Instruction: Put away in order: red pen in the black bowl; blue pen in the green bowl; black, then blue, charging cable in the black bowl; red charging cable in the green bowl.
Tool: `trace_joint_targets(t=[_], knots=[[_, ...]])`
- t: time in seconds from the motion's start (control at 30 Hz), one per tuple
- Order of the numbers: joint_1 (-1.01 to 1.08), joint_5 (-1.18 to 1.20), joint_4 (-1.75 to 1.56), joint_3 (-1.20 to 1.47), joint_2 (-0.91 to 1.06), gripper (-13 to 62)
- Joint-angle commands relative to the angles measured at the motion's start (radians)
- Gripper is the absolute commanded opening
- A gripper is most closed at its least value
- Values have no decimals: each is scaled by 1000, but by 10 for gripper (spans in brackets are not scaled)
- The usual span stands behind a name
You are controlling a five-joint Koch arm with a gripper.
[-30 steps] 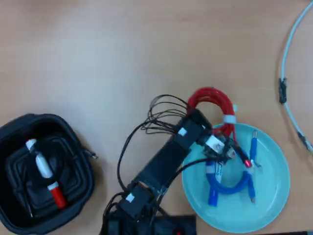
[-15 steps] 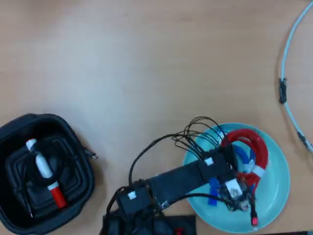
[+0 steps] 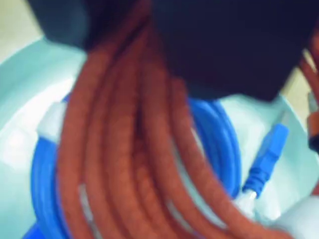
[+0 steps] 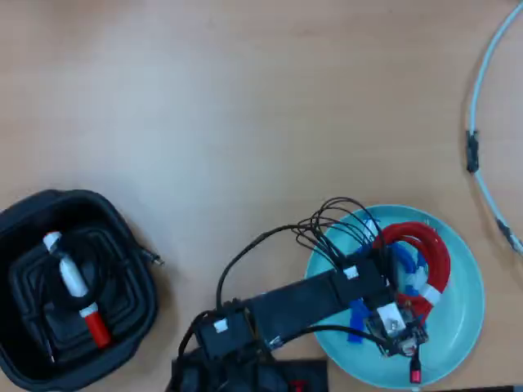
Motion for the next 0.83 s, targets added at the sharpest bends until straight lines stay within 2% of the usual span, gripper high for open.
trace_joint_targets(t=[0.0,0.8], knots=[[-14,8,-14,-94,63,-61],[-25,9,-12,-83,57,-61]])
